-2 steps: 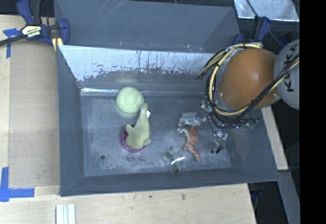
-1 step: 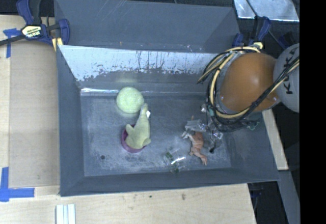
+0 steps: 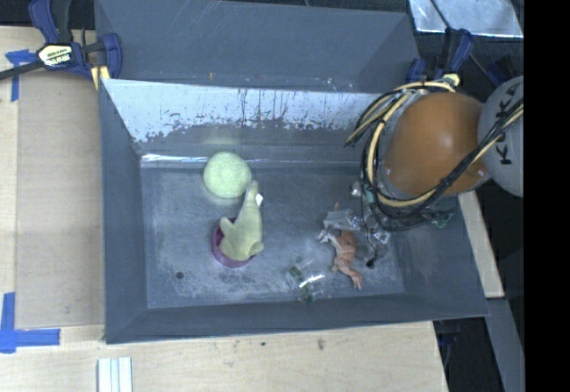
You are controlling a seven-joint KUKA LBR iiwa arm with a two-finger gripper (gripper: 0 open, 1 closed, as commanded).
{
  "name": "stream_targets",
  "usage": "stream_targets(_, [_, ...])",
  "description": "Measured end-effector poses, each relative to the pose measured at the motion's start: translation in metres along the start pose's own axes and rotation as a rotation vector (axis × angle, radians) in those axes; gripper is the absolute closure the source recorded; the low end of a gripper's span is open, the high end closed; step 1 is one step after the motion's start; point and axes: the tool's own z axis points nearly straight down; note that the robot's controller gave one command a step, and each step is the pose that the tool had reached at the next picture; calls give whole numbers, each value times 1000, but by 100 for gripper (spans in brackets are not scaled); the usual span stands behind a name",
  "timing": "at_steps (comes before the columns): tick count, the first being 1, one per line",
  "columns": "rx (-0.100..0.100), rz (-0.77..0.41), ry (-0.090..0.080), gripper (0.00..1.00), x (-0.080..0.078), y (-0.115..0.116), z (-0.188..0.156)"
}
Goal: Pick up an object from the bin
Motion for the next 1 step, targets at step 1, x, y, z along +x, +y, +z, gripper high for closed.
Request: stream_targets(1, [1, -1, -1, 100, 0, 0, -3])
